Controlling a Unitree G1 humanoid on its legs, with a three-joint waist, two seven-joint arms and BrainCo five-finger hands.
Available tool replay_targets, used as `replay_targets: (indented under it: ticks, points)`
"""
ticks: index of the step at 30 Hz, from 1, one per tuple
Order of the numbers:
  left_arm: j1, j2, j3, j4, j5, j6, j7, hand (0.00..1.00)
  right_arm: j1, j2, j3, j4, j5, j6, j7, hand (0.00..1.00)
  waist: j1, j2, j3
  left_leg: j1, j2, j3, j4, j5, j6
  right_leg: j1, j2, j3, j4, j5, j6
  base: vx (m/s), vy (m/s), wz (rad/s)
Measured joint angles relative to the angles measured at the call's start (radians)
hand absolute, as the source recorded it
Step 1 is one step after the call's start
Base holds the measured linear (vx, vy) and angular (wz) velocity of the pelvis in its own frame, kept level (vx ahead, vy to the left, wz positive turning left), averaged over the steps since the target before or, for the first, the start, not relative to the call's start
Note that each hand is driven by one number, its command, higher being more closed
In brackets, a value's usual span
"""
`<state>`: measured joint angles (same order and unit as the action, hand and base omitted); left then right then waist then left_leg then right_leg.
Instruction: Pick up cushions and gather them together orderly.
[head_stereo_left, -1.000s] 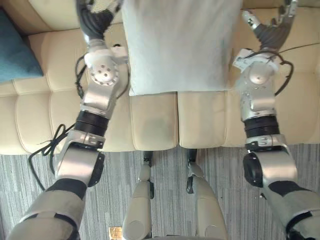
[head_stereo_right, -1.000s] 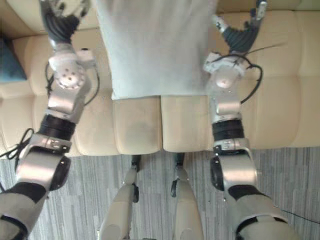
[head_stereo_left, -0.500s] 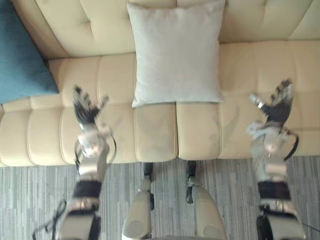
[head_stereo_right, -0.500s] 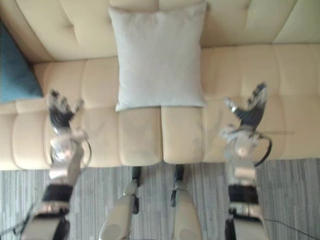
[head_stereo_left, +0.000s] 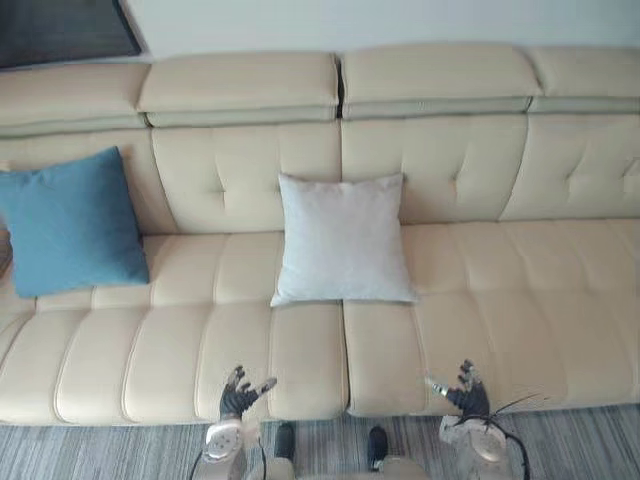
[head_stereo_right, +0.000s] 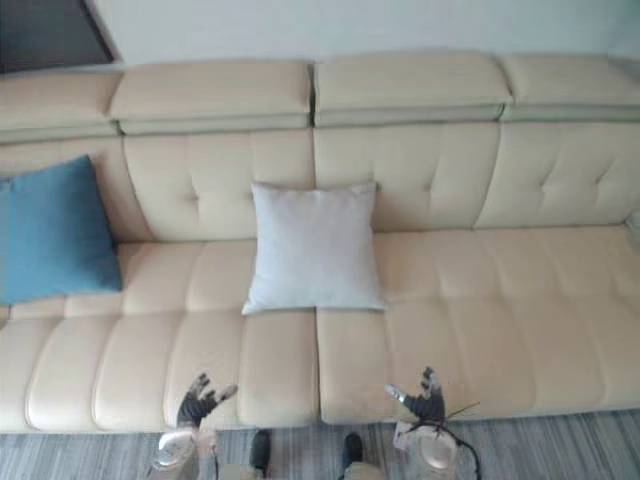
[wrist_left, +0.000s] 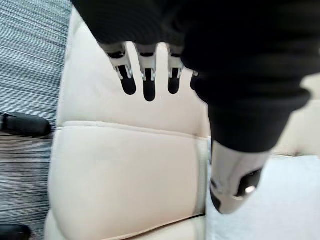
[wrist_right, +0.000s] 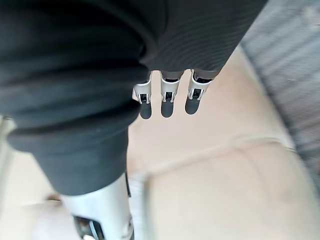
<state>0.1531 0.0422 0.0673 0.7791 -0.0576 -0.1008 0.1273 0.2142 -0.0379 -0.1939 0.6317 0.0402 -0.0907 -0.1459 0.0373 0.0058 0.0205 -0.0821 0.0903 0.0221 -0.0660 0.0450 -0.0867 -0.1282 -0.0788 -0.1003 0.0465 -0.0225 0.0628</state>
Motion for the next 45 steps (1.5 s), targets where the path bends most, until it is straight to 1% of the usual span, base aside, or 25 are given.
replay_targets:
  ticks: [2, 4, 8, 9, 15, 18, 26, 29, 32, 33, 35, 36, 37, 38, 39, 40, 41, 42, 43, 44, 45]
  points:
    - [-0.001, 0.000, 0.014, 0.049, 0.018, 0.004, 0.000, 0.00, -0.008, 0.000, -0.007, 0.067, 0.001, 0.006, 0.006, 0.00, 0.000, -0.002, -0.001, 0.020, -0.002, -0.001, -0.006, 0.001, -0.001, 0.027, 0.000, -0.001, -0.017, 0.006, 0.005, 0.05, 0.013, 0.01]
    - [-0.004, 0.001, 0.022, 0.093, 0.038, 0.008, 0.000, 0.00, -0.013, 0.000, -0.031, 0.147, 0.001, 0.015, 0.015, 0.00, 0.000, -0.005, -0.007, 0.036, -0.005, -0.001, -0.017, 0.001, -0.002, 0.046, -0.001, 0.000, -0.036, 0.016, 0.003, 0.04, 0.012, 0.00]
    - [-0.008, 0.004, 0.023, 0.146, 0.057, 0.014, 0.000, 0.00, -0.021, -0.003, -0.059, 0.222, 0.001, 0.025, 0.020, 0.00, -0.003, -0.010, -0.019, 0.052, -0.014, -0.003, -0.024, 0.001, -0.002, 0.067, -0.006, 0.000, -0.053, 0.021, 0.005, 0.02, 0.005, 0.01]
    - [-0.027, 0.056, 0.023, 0.231, 0.096, 0.020, 0.000, 0.00, -0.116, -0.043, -0.076, 0.370, -0.001, 0.035, 0.038, 0.00, -0.041, -0.034, -0.020, 0.101, -0.048, -0.038, -0.035, -0.019, 0.010, 0.117, -0.032, -0.004, -0.068, 0.004, 0.025, 0.00, 0.000, 0.00]
    - [-0.027, 0.056, 0.023, 0.232, 0.096, 0.020, 0.000, 0.00, -0.114, -0.043, -0.076, 0.372, -0.002, 0.037, 0.038, 0.00, -0.041, -0.034, -0.020, 0.101, -0.048, -0.037, -0.035, -0.019, 0.010, 0.117, -0.032, -0.003, -0.067, 0.004, 0.025, 0.00, 0.000, 0.00]
    - [-0.027, 0.056, 0.023, 0.234, 0.095, 0.021, -0.002, 0.00, -0.111, -0.043, -0.077, 0.377, -0.004, 0.050, 0.039, 0.00, -0.043, -0.034, -0.020, 0.107, -0.047, -0.031, -0.035, -0.019, 0.009, 0.119, -0.032, 0.001, -0.064, 0.004, 0.025, 0.00, 0.000, -0.04]
    - [-0.047, 0.054, 0.024, 0.269, 0.095, 0.032, -0.017, 0.00, -0.113, -0.035, -0.078, 0.407, -0.079, 0.099, 0.042, 0.00, -0.044, -0.033, -0.006, 0.160, -0.044, 0.070, -0.035, -0.036, 0.017, 0.115, -0.031, 0.072, -0.023, -0.003, 0.026, -0.02, 0.016, -0.31]
    - [-0.061, 0.051, 0.033, 0.274, 0.095, 0.043, -0.019, 0.00, -0.108, -0.024, -0.078, 0.406, -0.086, 0.110, 0.038, 0.00, -0.048, -0.043, 0.013, 0.165, -0.045, 0.108, -0.034, -0.036, 0.017, 0.093, -0.030, 0.107, -0.004, -0.001, 0.029, -0.05, 0.020, -0.35]
    - [-0.078, 0.051, 0.033, 0.274, 0.096, 0.043, -0.016, 0.00, -0.136, -0.009, -0.066, 0.397, -0.111, 0.110, 0.030, 0.00, -0.043, -0.062, 0.041, 0.166, -0.039, 0.175, -0.028, -0.041, 0.018, 0.051, -0.025, 0.158, 0.028, 0.005, 0.034, -0.08, 0.002, -0.58]
    - [-0.089, 0.052, 0.033, 0.273, 0.096, 0.044, -0.016, 0.00, -0.141, -0.004, -0.055, 0.376, -0.116, 0.110, 0.026, 0.00, -0.040, -0.072, 0.055, 0.151, -0.037, 0.197, -0.011, -0.053, 0.019, 0.037, -0.028, 0.160, 0.035, 0.008, 0.038, -0.10, 0.001, -0.59]
    - [-0.100, 0.059, 0.034, 0.270, 0.096, 0.044, -0.013, 0.00, -0.147, 0.014, -0.031, 0.362, -0.119, 0.109, 0.024, 0.00, -0.038, -0.086, 0.050, 0.111, -0.028, 0.234, 0.042, -0.066, 0.032, 0.005, -0.052, 0.108, 0.035, 0.017, 0.058, -0.09, -0.005, -0.45]
    - [-0.106, 0.053, 0.035, 0.262, 0.096, 0.048, -0.010, 0.00, -0.156, 0.027, -0.030, 0.361, -0.118, 0.108, 0.024, 0.00, -0.038, -0.080, 0.057, 0.091, -0.008, 0.245, 0.069, -0.071, 0.035, -0.018, -0.065, 0.052, 0.103, 0.005, 0.036, -0.01, -0.032, -0.02]
    - [-0.114, 0.053, 0.035, 0.243, 0.096, 0.049, -0.004, 0.00, -0.162, 0.031, -0.026, 0.361, -0.119, 0.104, 0.024, 0.00, -0.039, -0.080, 0.057, 0.079, 0.006, 0.244, 0.089, -0.071, 0.035, -0.042, -0.087, 0.004, 0.265, -0.064, 0.010, 0.01, -0.047, 0.20]
    - [-0.115, 0.052, 0.035, 0.225, 0.095, 0.049, -0.002, 0.00, -0.164, 0.032, -0.024, 0.364, -0.121, 0.105, 0.024, 0.00, -0.037, -0.080, 0.056, 0.077, 0.016, 0.243, 0.103, -0.071, 0.035, -0.043, -0.107, -0.014, 0.371, -0.105, 0.013, 0.03, -0.080, 0.47]
    - [-0.114, 0.052, 0.035, 0.206, 0.095, 0.047, 0.000, 0.00, -0.156, 0.036, -0.016, 0.364, -0.122, 0.104, 0.023, 0.00, -0.034, -0.087, 0.056, 0.077, 0.022, 0.242, 0.127, -0.071, 0.035, -0.034, -0.151, -0.023, 0.519, -0.135, 0.020, 0.02, -0.096, 0.45]
    - [-0.114, 0.053, 0.035, 0.203, 0.095, 0.047, 0.001, 0.00, -0.156, 0.038, -0.010, 0.365, -0.125, 0.104, 0.023, 0.00, -0.034, -0.093, 0.058, 0.077, 0.021, 0.241, 0.138, -0.071, 0.035, -0.026, -0.173, -0.020, 0.563, -0.138, 0.026, 0.02, -0.228, 0.49]
    - [-0.115, 0.061, 0.045, 0.202, 0.094, 0.048, 0.002, 0.00, -0.161, 0.041, 0.005, 0.368, -0.135, 0.104, 0.023, 0.00, -0.031, -0.113, 0.058, 0.073, 0.023, 0.241, 0.176, -0.071, 0.033, -0.026, -0.176, 0.005, 0.575, -0.146, 0.060, -0.01, -0.219, 0.23]
    - [-0.111, 0.042, 0.057, 0.205, 0.094, 0.050, 0.001, 0.00, -0.168, 0.030, 0.005, 0.367, -0.145, 0.104, 0.021, 0.00, -0.023, -0.091, 0.053, 0.047, 0.049, 0.245, 0.201, -0.071, 0.026, -0.008, -0.133, 0.004, 0.518, -0.147, 0.062, -0.05, -0.245, 0.08]
    - [-0.103, 0.033, 0.057, 0.205, 0.093, 0.050, 0.002, 0.00, -0.177, 0.028, 0.007, 0.367, -0.154, 0.104, 0.018, 0.00, -0.016, -0.072, 0.051, 0.037, 0.064, 0.248, 0.204, -0.066, 0.017, 0.010, -0.110, 0.011, 0.475, -0.147, 0.062, -0.08, -0.176, -0.20]
    - [-0.096, 0.014, 0.057, 0.209, 0.093, 0.051, 0.002, 0.00, -0.199, 0.010, 0.011, 0.368, -0.159, 0.105, 0.014, 0.00, -0.002, -0.042, 0.058, 0.021, 0.087, 0.251, 0.205, -0.052, -0.001, 0.030, -0.083, 0.022, 0.405, -0.150, 0.062, -0.13, -0.202, -0.30]
    - [-0.098, 0.006, 0.057, 0.212, 0.092, 0.050, 0.004, 0.00, -0.214, -0.011, 0.012, 0.369, -0.160, 0.106, 0.010, 0.00, 0.005, -0.017, 0.066, 0.006, 0.101, 0.258, 0.208, -0.038, -0.011, 0.037, -0.065, 0.017, 0.351, -0.152, 0.059, -0.17, -0.189, -0.30]
